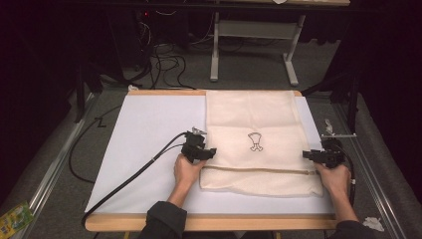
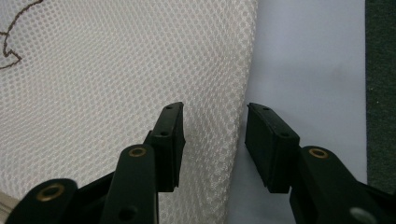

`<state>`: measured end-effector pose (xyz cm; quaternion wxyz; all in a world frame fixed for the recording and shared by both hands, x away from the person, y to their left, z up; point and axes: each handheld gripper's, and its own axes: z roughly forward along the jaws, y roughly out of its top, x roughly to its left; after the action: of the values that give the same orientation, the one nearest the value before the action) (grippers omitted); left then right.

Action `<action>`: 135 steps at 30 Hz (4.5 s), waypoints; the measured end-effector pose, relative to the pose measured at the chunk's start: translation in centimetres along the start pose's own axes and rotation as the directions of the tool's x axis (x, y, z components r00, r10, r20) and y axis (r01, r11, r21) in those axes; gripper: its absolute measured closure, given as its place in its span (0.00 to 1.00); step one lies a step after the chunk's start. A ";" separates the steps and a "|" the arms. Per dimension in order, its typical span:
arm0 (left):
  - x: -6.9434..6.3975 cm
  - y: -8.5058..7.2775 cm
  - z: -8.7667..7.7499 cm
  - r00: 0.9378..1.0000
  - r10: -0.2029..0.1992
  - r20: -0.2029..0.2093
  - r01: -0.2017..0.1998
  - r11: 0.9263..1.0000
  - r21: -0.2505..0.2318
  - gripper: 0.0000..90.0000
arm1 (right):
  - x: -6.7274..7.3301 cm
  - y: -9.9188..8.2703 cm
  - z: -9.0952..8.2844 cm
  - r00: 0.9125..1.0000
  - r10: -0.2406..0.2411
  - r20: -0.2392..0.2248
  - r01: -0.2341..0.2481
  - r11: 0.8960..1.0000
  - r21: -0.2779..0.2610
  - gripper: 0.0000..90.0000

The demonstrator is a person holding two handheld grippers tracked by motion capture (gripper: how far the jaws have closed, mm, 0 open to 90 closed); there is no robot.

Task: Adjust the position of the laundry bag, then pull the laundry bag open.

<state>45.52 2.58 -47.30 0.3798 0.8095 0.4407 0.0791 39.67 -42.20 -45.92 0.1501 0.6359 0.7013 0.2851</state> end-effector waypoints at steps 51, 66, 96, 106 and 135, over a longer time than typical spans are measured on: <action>2.2 0.8 -3.1 0.997 0.023 0.076 -0.022 1.000 -0.011 0.94 | 2.3 0.2 -1.3 0.989 -0.115 -0.094 0.109 0.992 -0.064 0.96; 2.9 -0.3 -5.3 0.998 0.027 0.060 -0.024 0.998 -0.056 0.94 | 3.6 -0.2 -1.1 0.981 -0.141 -0.134 0.129 0.987 -0.096 0.96; 6.1 -3.0 -7.9 0.999 -0.008 -0.048 0.007 1.000 -0.012 0.93 | 7.9 -0.6 0.4 0.947 -0.201 -0.252 0.172 0.976 -0.132 0.96; 7.2 -4.1 -8.6 0.996 -0.038 -0.080 0.038 0.999 -0.001 0.92 | 9.3 -0.6 1.1 0.933 -0.205 -0.296 0.177 0.977 -0.118 0.96; 7.0 -5.9 -8.2 0.983 0.027 -0.183 -0.035 0.999 -0.040 0.65 | 10.4 -1.0 1.3 0.953 -0.235 -0.193 0.218 0.970 -0.104 0.65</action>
<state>42.04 14.36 -47.06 0.3541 0.7970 0.4593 0.1684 38.10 -31.82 -45.96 0.1352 0.5119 0.7691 0.3580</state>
